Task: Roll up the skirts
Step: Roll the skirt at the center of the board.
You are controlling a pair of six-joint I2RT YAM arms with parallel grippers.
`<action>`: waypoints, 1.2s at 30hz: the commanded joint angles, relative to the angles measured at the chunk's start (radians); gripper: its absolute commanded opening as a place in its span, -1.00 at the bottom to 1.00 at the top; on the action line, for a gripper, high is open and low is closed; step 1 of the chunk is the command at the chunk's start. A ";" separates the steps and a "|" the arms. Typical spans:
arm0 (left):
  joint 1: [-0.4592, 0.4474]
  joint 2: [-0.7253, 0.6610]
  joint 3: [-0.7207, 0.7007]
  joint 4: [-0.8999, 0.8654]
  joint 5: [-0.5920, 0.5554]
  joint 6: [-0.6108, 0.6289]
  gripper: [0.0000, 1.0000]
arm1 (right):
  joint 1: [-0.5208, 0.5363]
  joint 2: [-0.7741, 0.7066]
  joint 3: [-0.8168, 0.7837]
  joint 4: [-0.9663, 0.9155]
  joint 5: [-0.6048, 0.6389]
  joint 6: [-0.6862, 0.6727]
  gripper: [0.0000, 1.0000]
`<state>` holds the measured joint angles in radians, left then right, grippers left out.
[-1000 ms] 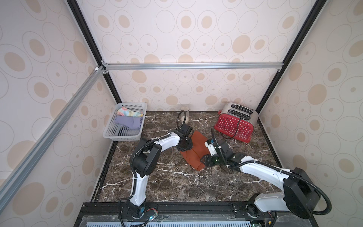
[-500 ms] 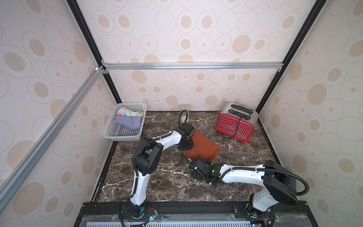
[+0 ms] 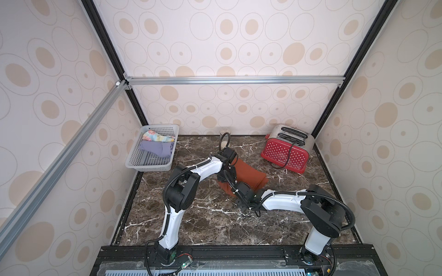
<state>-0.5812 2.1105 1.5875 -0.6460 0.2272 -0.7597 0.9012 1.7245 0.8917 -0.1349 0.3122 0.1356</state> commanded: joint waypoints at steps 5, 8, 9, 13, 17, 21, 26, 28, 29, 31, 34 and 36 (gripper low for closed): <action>0.100 -0.108 0.006 0.003 0.019 -0.020 0.42 | -0.132 -0.064 -0.117 0.073 -0.406 0.153 -1.00; 0.142 -0.239 -0.084 0.092 -0.012 -0.036 0.82 | -0.182 -0.092 -0.135 0.113 -0.544 0.184 -1.00; 0.149 -0.286 -0.126 0.111 -0.027 -0.041 0.93 | -0.199 -0.099 -0.141 0.127 -0.598 0.196 -1.00; 0.154 -0.437 -0.315 0.206 -0.057 -0.063 0.99 | -0.272 -0.117 -0.172 0.206 -0.796 0.255 -1.00; 0.154 -0.531 -0.550 0.391 -0.025 -0.132 0.98 | -0.341 -0.085 -0.194 0.311 -0.983 0.336 -1.00; 0.155 -0.505 -0.646 0.559 0.066 -0.166 0.98 | -0.382 -0.025 -0.209 0.428 -1.117 0.432 -1.00; 0.143 -0.393 -0.610 0.662 0.132 -0.160 0.98 | -0.397 0.023 -0.211 0.487 -1.215 0.496 -1.00; 0.140 -0.366 -0.597 0.671 0.130 -0.155 0.98 | -0.403 0.042 -0.220 0.526 -1.248 0.531 -1.00; 0.141 -0.356 -0.598 0.689 0.132 -0.157 0.98 | -0.408 0.048 -0.225 0.541 -1.259 0.546 -1.00; 0.139 -0.339 -0.601 0.733 0.148 -0.170 0.98 | -0.415 0.056 -0.238 0.563 -1.271 0.566 -1.00; 0.126 -0.291 -0.569 0.761 0.172 -0.169 0.99 | -0.432 0.067 -0.253 0.596 -1.295 0.596 -1.00; 0.119 -0.260 -0.532 0.749 0.175 -0.157 0.99 | -0.438 0.070 -0.252 0.577 -1.306 0.585 -1.00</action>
<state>-0.4473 1.8175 0.9951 0.0540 0.3779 -0.9134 0.4740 1.7794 0.6502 0.4091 -0.9291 0.6922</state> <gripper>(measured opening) 0.992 0.114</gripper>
